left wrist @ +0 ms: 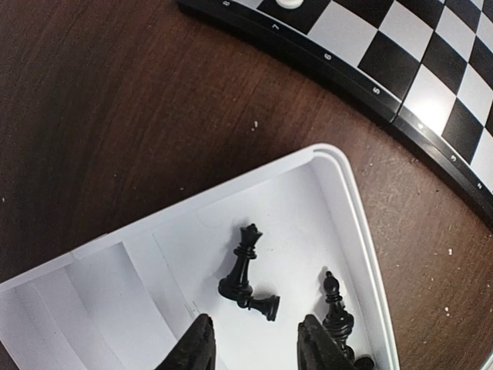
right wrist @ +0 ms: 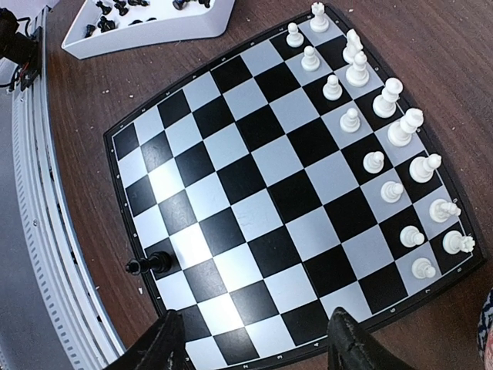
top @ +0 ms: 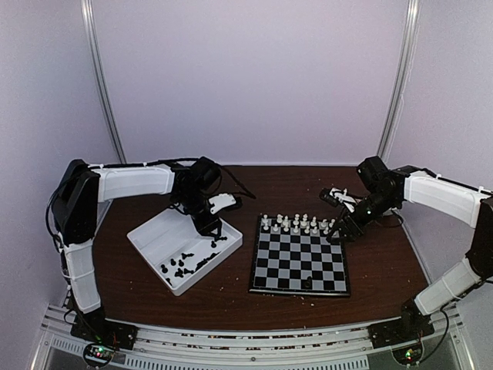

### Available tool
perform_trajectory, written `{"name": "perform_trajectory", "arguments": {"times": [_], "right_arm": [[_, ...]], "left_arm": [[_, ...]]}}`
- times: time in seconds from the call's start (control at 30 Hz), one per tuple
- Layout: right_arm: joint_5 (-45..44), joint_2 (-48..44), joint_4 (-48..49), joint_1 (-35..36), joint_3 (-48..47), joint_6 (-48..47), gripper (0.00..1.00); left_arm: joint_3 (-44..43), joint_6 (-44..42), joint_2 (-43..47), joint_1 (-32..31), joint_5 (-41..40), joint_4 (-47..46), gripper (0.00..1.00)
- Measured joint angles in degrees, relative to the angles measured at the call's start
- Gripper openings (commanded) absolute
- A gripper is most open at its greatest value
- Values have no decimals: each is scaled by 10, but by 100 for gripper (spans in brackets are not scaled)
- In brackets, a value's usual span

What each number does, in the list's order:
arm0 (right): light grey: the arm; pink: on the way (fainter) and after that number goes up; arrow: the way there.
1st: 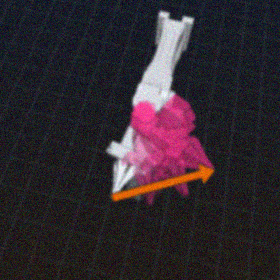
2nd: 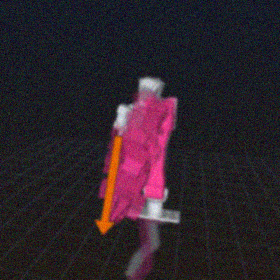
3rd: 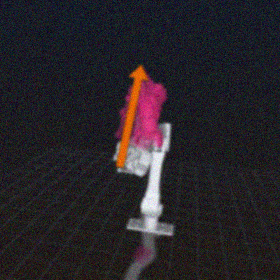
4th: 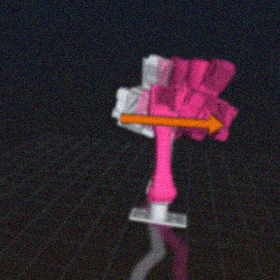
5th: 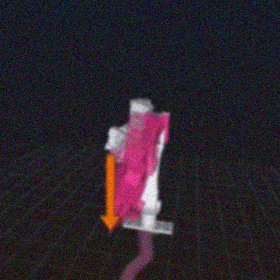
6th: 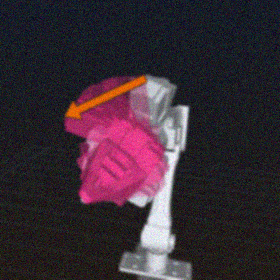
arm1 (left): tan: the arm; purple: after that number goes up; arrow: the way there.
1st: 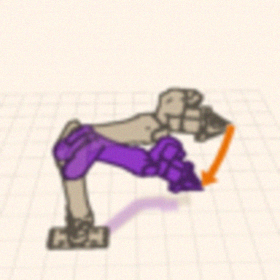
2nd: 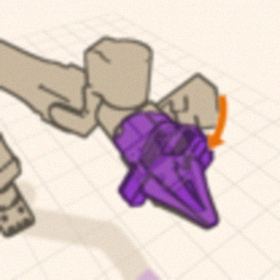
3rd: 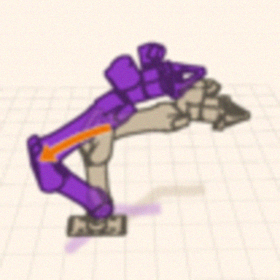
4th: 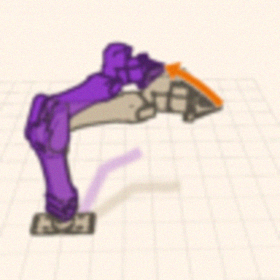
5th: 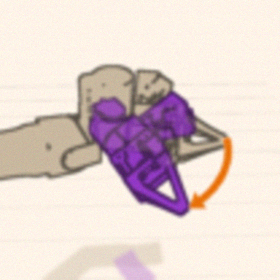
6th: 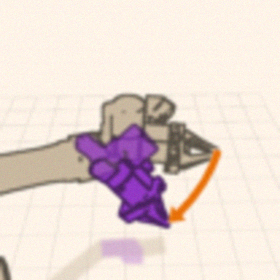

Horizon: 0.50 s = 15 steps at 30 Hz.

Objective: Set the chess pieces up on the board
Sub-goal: Pick up the king from the storage box.

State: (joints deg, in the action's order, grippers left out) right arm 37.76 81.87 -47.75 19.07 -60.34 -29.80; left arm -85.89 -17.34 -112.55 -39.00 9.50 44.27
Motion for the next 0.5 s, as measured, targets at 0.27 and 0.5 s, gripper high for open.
{"name": "perform_trajectory", "arguments": {"times": [0.27, 0.5], "right_arm": [[26, 11, 9, -3, -1, -5, 62], [34, 14, 8, -4, -1, -9, 62]], "left_arm": [[1, -10, -4, -4, -18, -18, 34], [1, -21, -39, -12, -24, -23, 34]]}}
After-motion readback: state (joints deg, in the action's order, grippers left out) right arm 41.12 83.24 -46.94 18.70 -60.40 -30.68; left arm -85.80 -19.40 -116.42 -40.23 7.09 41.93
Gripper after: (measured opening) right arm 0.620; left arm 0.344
